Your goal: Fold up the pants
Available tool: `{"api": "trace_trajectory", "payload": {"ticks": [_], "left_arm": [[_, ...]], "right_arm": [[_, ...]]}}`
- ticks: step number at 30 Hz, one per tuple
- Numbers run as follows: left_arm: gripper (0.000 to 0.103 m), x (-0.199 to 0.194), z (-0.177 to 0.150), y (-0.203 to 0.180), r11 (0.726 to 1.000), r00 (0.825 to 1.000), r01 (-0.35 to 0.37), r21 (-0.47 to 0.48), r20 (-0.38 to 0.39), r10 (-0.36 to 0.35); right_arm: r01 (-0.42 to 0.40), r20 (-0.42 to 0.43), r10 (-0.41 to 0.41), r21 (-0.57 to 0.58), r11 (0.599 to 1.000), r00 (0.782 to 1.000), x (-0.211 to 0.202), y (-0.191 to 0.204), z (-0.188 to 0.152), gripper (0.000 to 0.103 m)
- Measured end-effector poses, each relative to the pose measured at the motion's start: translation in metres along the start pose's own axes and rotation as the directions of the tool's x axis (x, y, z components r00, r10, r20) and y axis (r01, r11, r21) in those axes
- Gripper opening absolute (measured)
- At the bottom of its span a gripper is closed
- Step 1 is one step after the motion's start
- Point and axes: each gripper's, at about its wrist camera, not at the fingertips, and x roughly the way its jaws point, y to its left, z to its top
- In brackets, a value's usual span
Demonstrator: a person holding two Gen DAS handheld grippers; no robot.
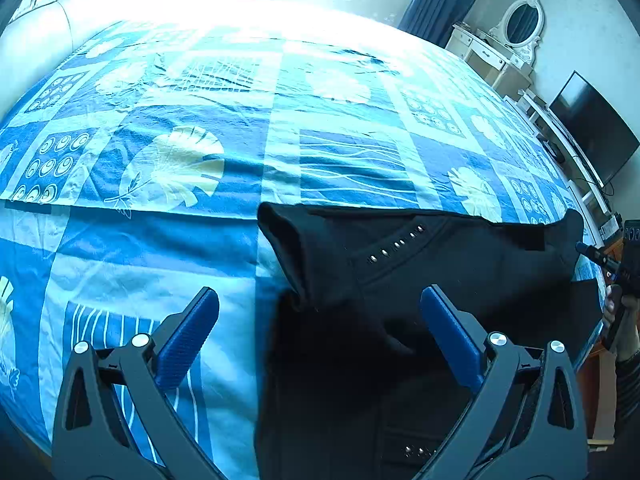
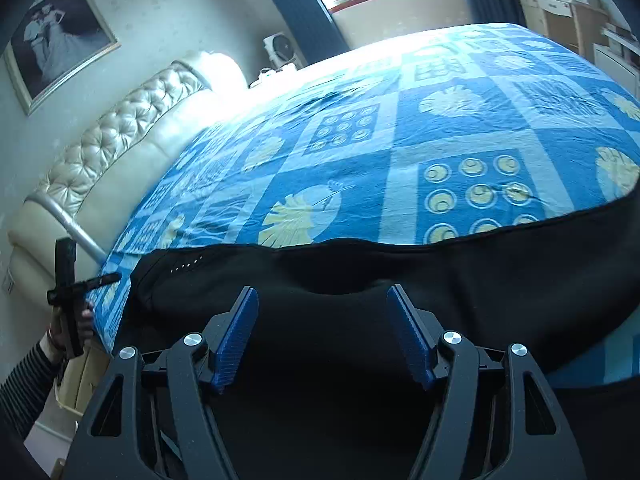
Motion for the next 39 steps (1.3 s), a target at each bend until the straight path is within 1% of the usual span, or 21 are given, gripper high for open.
{"api": "trace_trajectory", "payload": {"ticks": [3,5,7,9,11,13,14,15,16,17,18,22,23,24,25,27,28,30,33,35,39], "left_arm": [[0.101,0.027,0.021,0.025,0.997,0.998,0.032,-0.065,-0.044,-0.035],[0.100,0.043,0.030,0.036,0.993,0.996,0.044,-0.106,-0.074,-0.052],[0.100,0.056,0.035,0.041,0.986,0.985,0.114,-0.124,-0.113,-0.128],[0.100,0.066,0.037,0.037,0.977,0.968,0.182,-0.113,-0.152,-0.198],[0.100,0.075,0.037,0.032,0.976,0.960,0.196,-0.100,-0.185,-0.211],[0.083,0.080,0.036,0.031,0.973,0.954,0.212,-0.095,-0.197,-0.227],[0.061,0.083,0.037,0.032,0.972,0.951,0.215,-0.100,-0.204,-0.231],[0.047,0.087,0.038,0.034,0.971,0.949,0.210,-0.115,-0.213,-0.231],[0.040,0.091,0.038,0.037,0.966,0.944,0.221,-0.134,-0.221,-0.247],[0.028,0.093,0.038,0.037,0.960,0.936,0.239,-0.148,-0.227,-0.268],[0.023,0.093,0.038,0.037,0.958,0.935,0.245,-0.147,-0.227,-0.274],[0.021,0.093,0.041,0.031,0.965,0.941,0.238,-0.107,-0.218,-0.257],[0.021,0.094,0.042,0.031,0.967,0.943,0.230,-0.113,-0.221,-0.250],[0.021,0.096,0.044,0.033,0.969,0.945,0.215,-0.126,-0.224,-0.239],[0.021,0.098,0.046,0.035,0.973,0.952,0.188,-0.134,-0.220,-0.214],[0.022,0.102,0.049,0.037,0.973,0.954,0.177,-0.146,-0.219,-0.206],[0.022,0.103,0.050,0.036,0.970,0.949,0.187,-0.154,-0.225,-0.219],[0.009,0.102,0.051,0.033,0.961,0.940,0.224,-0.163,-0.225,-0.257],[0.008,0.083,0.055,0.021,0.962,0.945,0.258,-0.092,-0.181,-0.271],[0.008,0.066,0.056,0.014,0.959,0.948,0.278,-0.048,-0.148,-0.282],[0.008,0.027,0.049,0.011,0.938,0.935,0.347,-0.008,-0.081,-0.346]], "right_arm": [[-0.013,-0.108,0.002,-0.100,0.995,0.994,0.040,0.018,0.020,0.067],[-0.007,-0.149,-0.014,-0.139,0.990,0.989,0.057,0.026,0.032,0.067],[-0.009,-0.181,-0.022,-0.167,0.986,0.983,0.073,0.030,0.041,0.069],[-0.007,-0.200,-0.030,-0.182,0.983,0.979,0.083,0.032,0.051,0.072],[-0.027,-0.224,-0.016,-0.185,0.982,0.975,0.093,0.031,0.058,0.072],[-0.038,-0.248,-0.011,-0.189,0.981,0.969,0.103,0.031,0.067,0.072],[-0.041,-0.261,-0.011,-0.194,0.980,0.965,0.107,0.031,0.069,0.072],[-0.042,-0.278,-0.016,-0.202,0.979,0.960,0.112,0.031,0.071,0.072],[-0.042,-0.295,-0.021,-0.208,0.977,0.955,0.117,0.031,0.072,0.072],[-0.042,-0.315,-0.029,-0.215,0.976,0.949,0.122,0.030,0.072,0.072],[-0.037,-0.334,-0.040,-0.222,0.974,0.942,0.125,0.028,0.073,0.072],[-0.039,-0.411,-0.072,-0.256,0.966,0.909,0.139,0.024,0.068,0.071],[-0.039,-0.434,-0.083,-0.264,0.964,0.897,0.143,0.024,0.065,0.058],[-0.038,-0.467,-0.096,-0.270,0.962,0.879,0.148,0.024,0.062,0.032],[-0.035,-0.488,-0.112,-0.282,0.959,0.866,0.152,0.025,0.058,0.023],[-0.037,-0.471,-0.128,-0.326,0.945,0.873,0.149,0.032,0.054,0.011],[-0.025,-0.446,-0.138,-0.342,0.940,0.884,0.144,0.037,0.054,0.010],[0.009,-0.377,-0.158,-0.366,0.930,0.913,0.129,0.044,0.057,0.009],[0.045,-0.261,-0.151,-0.371,0.927,0.954,0.097,0.054,0.062,0.009],[0.070,-0.190,-0.155,-0.390,0.918,0.969,0.075,0.064,0.060,0.009],[0.110,-0.080,-0.159,-0.426,0.898,0.984,0.034,0.085,0.039,0.009]]}}
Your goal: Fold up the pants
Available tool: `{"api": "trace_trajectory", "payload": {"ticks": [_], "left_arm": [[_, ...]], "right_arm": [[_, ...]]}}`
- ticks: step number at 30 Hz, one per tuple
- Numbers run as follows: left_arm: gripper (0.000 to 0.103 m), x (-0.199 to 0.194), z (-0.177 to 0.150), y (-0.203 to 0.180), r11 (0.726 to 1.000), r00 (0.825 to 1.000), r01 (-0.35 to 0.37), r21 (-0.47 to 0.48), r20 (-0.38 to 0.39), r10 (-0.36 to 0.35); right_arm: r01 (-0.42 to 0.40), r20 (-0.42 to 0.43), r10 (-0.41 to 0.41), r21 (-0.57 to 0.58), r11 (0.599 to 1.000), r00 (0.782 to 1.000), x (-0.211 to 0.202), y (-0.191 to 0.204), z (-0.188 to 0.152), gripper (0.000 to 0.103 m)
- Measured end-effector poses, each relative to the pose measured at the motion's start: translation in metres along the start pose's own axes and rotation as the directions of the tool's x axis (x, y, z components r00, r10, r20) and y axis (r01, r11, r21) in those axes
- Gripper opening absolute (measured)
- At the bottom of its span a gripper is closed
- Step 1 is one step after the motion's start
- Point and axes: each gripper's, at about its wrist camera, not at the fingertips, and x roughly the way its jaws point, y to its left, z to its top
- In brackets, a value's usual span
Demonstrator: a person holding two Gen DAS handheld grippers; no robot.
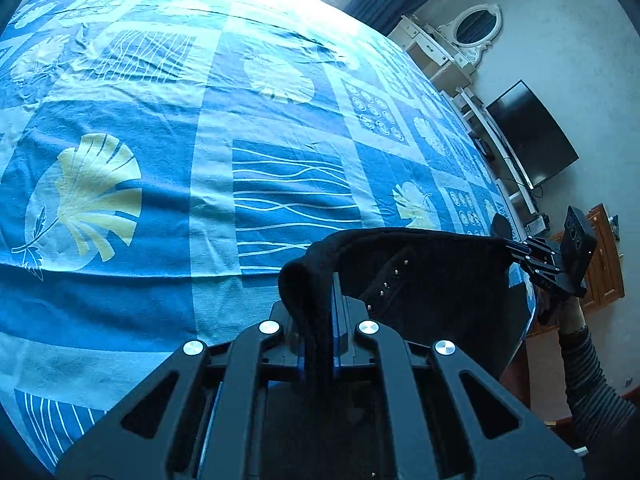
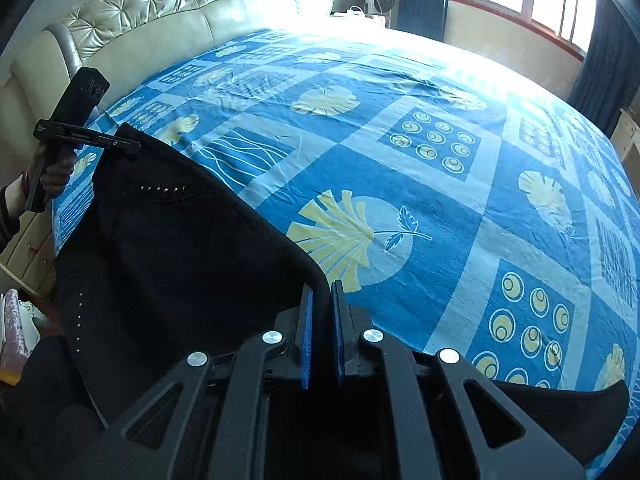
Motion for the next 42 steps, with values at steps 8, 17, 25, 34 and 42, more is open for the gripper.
{"api": "trace_trajectory", "payload": {"ticks": [8,17,25,34,42], "left_arm": [[0.008,-0.039,-0.064,-0.019,0.998,0.998,0.039,0.043,0.054,-0.042],[0.009,-0.052,-0.148,-0.011,0.997,0.995,0.076,-0.023,0.070,-0.074],[0.031,-0.042,-0.205,0.000,0.998,0.999,-0.008,-0.064,0.030,0.010],[0.058,-0.080,-0.251,0.005,0.979,0.989,0.009,-0.206,0.148,0.022],[0.062,-0.069,-0.261,-0.001,0.894,0.977,0.170,-0.416,0.189,-0.097]], "right_arm": [[0.121,0.066,-0.115,-0.097,0.988,0.991,-0.037,0.065,-0.064,0.009],[0.149,-0.006,-0.151,-0.134,0.980,0.989,-0.019,0.109,-0.137,0.009],[0.156,-0.009,-0.157,-0.050,0.986,0.988,-0.016,0.118,-0.167,0.036],[0.027,-0.003,-0.027,0.199,0.980,1.000,-0.048,0.107,-0.191,0.061],[-0.129,0.064,0.113,0.462,0.878,0.992,-0.048,0.085,-0.200,0.061]]}}
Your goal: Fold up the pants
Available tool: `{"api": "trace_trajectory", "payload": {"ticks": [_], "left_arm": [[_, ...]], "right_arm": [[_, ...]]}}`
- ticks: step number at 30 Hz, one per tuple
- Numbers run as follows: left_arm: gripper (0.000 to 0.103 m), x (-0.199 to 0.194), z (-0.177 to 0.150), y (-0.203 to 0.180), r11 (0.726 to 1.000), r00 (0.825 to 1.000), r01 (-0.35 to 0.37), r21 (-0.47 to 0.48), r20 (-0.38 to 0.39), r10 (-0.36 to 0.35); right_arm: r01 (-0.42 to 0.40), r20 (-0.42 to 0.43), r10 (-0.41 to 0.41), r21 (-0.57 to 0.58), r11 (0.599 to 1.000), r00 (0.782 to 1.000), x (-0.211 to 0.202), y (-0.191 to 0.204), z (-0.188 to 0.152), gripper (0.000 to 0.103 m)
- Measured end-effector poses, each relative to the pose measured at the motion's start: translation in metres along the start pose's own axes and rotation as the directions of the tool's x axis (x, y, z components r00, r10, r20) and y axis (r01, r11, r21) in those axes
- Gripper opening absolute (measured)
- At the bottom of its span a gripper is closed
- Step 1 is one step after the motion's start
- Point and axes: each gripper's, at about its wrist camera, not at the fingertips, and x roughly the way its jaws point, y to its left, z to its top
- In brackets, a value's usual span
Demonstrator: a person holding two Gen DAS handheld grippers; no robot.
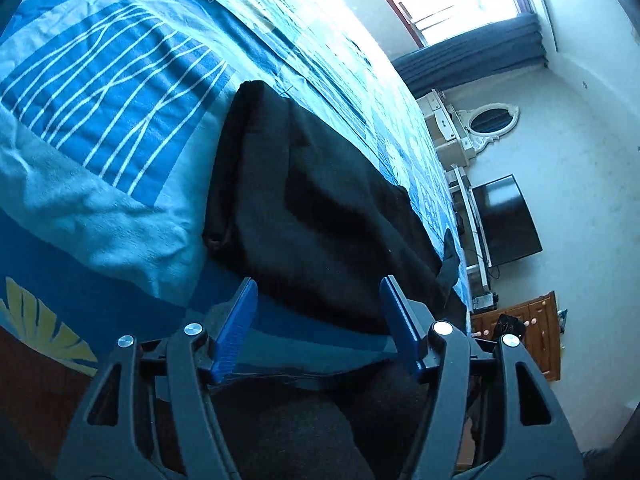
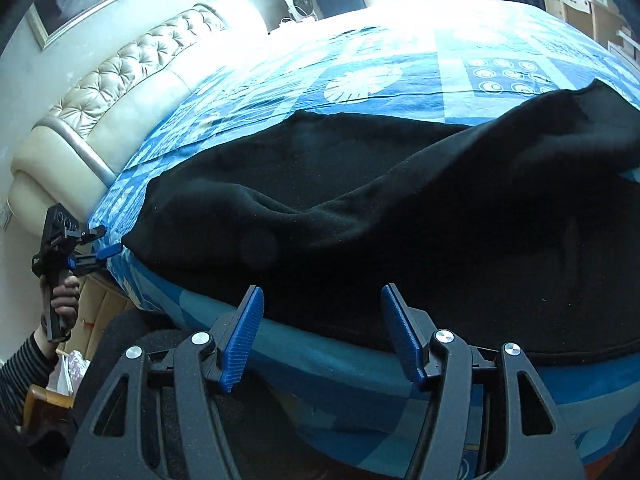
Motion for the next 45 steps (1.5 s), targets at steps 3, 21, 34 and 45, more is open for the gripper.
{"api": "trace_trajectory", "payload": {"ticks": [3,21,34,45], "left_arm": [[0.062,0.009,-0.003,-0.004,0.999,1.000,-0.025,-0.024,-0.005,0.025],[0.062,0.022,0.010,-0.011,0.981,0.991,-0.122,-0.153,0.030,0.128],[0.010,0.043,0.016,-0.027,0.933,0.933,-0.360,-0.028,0.021,0.360],[0.010,0.029,0.019,-0.018,0.937,0.937,-0.346,-0.044,0.029,0.347]], "right_arm": [[-0.009,-0.009,0.009,0.014,1.000,1.000,0.004,0.003,-0.004,0.061],[-0.055,-0.006,0.055,0.075,0.996,0.998,0.014,0.003,-0.005,0.063],[-0.299,0.130,0.272,0.519,0.801,0.954,0.032,-0.045,0.009,0.063],[-0.235,0.085,0.221,0.455,0.859,0.972,0.016,-0.018,-0.001,0.013]]}}
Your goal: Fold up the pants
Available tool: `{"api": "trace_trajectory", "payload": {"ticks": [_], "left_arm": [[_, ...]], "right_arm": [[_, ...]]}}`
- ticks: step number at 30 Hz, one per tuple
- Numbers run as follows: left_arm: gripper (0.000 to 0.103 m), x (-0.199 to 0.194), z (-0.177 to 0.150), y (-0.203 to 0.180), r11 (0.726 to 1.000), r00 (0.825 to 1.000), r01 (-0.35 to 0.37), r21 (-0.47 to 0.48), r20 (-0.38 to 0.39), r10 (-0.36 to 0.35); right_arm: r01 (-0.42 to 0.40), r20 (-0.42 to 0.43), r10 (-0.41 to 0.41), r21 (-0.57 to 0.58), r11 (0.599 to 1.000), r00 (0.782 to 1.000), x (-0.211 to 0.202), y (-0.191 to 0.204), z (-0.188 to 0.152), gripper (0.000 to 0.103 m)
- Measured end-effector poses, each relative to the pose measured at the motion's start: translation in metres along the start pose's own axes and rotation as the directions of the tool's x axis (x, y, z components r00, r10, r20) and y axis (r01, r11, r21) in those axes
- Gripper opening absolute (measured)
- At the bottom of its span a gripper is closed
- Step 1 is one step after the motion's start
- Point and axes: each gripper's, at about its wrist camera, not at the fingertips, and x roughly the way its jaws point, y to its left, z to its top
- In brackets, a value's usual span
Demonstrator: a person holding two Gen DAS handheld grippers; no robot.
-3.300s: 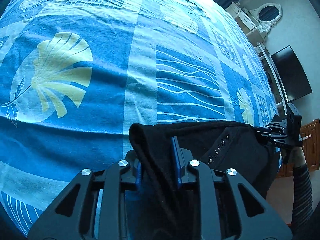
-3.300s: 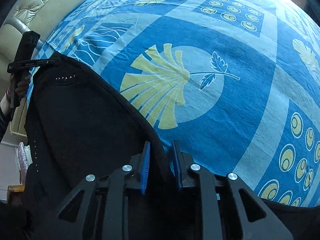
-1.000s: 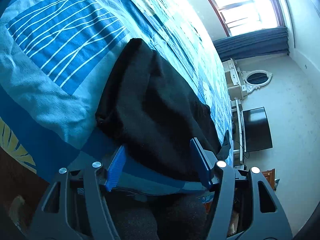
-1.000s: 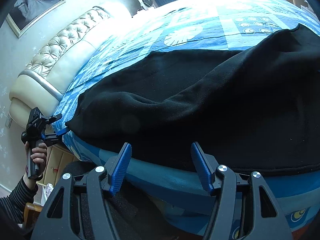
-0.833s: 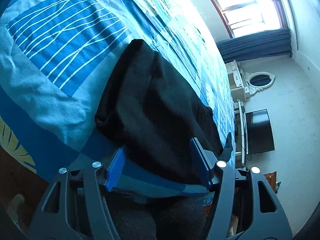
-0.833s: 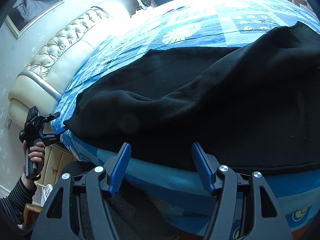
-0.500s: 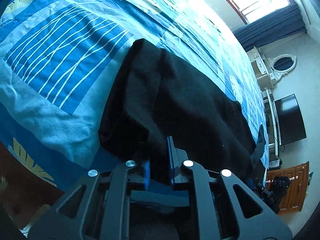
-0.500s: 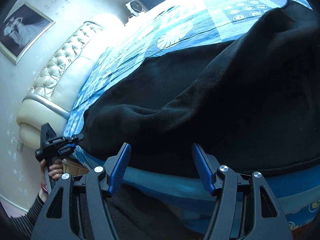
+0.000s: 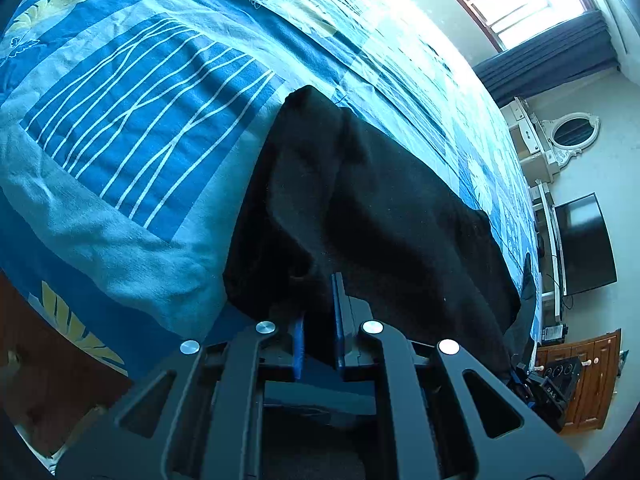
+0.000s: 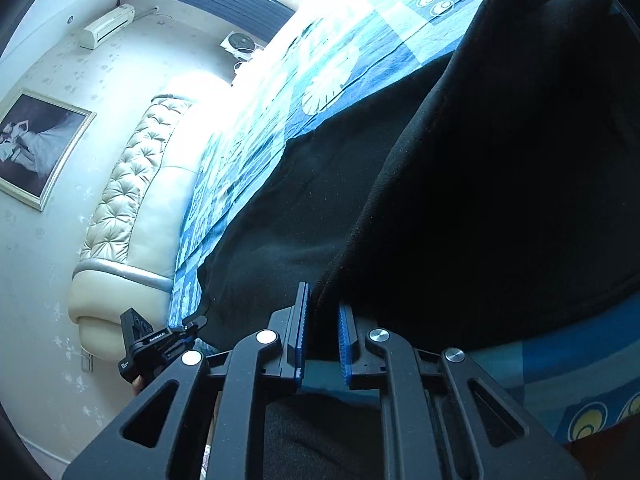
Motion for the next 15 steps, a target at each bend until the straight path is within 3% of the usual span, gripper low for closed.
{"api": "trace_trajectory", "payload": {"ticks": [3,6,7,9,10,12,15], "left_arm": [[0.010,0.006,-0.002,0.008,1.000,1.000,0.013,-0.012,-0.015,-0.013],[0.011,0.008,-0.004,0.010,1.000,0.999,0.027,0.004,-0.019,-0.027],[0.011,0.007,-0.005,0.008,0.999,1.000,0.025,0.021,-0.018,-0.025],[0.012,0.001,-0.006,0.000,0.997,1.000,0.013,0.074,-0.014,-0.012],[0.014,-0.004,-0.009,-0.004,0.994,1.000,0.001,0.109,-0.007,-0.001],[0.026,-0.012,-0.015,-0.012,0.984,0.999,-0.035,0.176,0.007,0.035],[0.044,-0.027,-0.023,-0.020,0.976,0.998,-0.049,0.214,0.040,0.041]], "right_arm": [[0.017,-0.033,-0.016,0.031,0.999,0.999,0.010,-0.021,-0.008,0.013],[-0.047,-0.044,0.051,0.096,0.994,0.998,0.016,-0.037,-0.006,0.013],[-0.066,-0.056,0.073,0.118,0.991,0.996,0.014,-0.040,-0.005,0.015],[-0.063,-0.080,0.073,0.122,0.991,0.994,0.006,-0.037,-0.001,0.028],[-0.040,-0.084,0.049,0.102,0.994,0.995,-0.001,-0.033,0.002,0.032],[0.055,-0.065,-0.053,0.029,0.998,0.996,-0.022,-0.024,0.010,0.042],[0.223,0.051,-0.219,-0.102,0.969,0.974,-0.059,-0.010,0.041,0.052]]}}
